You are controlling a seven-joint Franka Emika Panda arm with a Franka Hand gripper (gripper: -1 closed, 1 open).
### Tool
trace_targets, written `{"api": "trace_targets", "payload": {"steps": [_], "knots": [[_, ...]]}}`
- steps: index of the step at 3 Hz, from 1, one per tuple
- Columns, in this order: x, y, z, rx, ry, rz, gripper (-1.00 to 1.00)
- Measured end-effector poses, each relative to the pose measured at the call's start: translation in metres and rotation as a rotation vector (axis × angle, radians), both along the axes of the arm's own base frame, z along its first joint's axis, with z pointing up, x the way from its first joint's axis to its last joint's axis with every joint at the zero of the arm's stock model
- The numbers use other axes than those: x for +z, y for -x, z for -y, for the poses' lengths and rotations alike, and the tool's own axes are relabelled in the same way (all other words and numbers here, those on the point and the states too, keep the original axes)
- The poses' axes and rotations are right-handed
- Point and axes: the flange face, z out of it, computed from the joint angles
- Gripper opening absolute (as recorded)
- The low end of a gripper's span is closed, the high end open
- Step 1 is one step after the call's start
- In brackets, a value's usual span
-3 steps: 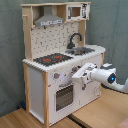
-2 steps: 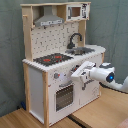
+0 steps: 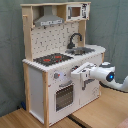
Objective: Play with the kitchen
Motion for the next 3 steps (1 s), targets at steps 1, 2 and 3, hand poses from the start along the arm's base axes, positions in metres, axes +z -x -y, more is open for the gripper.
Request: {"api": "trace_targets", "payload": {"steps": [1, 2, 3], "knots": [[0.0002, -0.0001, 0.0007, -0.010, -0.115, -0.005, -1.00], [0.0003, -0.0002, 0.0013, -0.020, -0.225, -0.010, -1.00], [0.0003, -0.0003, 0.0020, -0.028, -0.327, -0.015, -1.00]]}}
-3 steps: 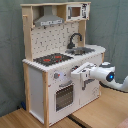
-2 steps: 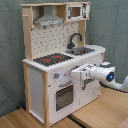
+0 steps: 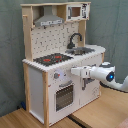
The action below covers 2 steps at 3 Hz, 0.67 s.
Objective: Play with the kitchen
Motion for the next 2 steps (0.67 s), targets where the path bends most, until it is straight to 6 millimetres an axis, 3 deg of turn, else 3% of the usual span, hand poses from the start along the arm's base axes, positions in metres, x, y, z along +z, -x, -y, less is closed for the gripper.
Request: {"api": "trace_targets", "payload": {"steps": [2], "knots": [[-0.0002, -0.0002, 0.0014, -0.018, -0.205, -0.009, -1.00]]}}
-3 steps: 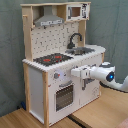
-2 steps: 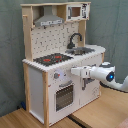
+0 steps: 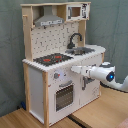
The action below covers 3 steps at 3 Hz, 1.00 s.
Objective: Play with the kitchen
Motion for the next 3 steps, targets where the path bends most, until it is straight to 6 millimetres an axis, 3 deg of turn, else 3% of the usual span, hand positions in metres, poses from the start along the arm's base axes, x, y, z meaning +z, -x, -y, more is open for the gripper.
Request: {"api": "trace_targets", "payload": {"steps": [1, 2, 3], "knots": [[-0.002, 0.001, -0.001, -0.002, -0.067, -0.005, -1.00], [-0.002, 0.001, -0.002, -0.001, -0.069, -0.006, 1.00], [-0.013, 0.002, -0.005, 0.020, 0.129, -0.010, 1.00]]}}
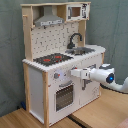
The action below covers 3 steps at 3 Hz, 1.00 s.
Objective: Play with the kitchen
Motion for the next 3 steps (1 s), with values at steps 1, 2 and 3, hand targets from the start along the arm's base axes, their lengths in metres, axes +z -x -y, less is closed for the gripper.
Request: {"api": "trace_targets", "payload": {"steps": [1, 2, 3], "knots": [[0.000, 0.000, 0.000, 0.010, 0.103, 0.005, 1.00], [0.000, 0.016, -0.014, 0.009, 0.159, 0.012, 1.00], [0.000, 0.028, -0.022, -0.023, 0.163, 0.016, 1.00]]}}
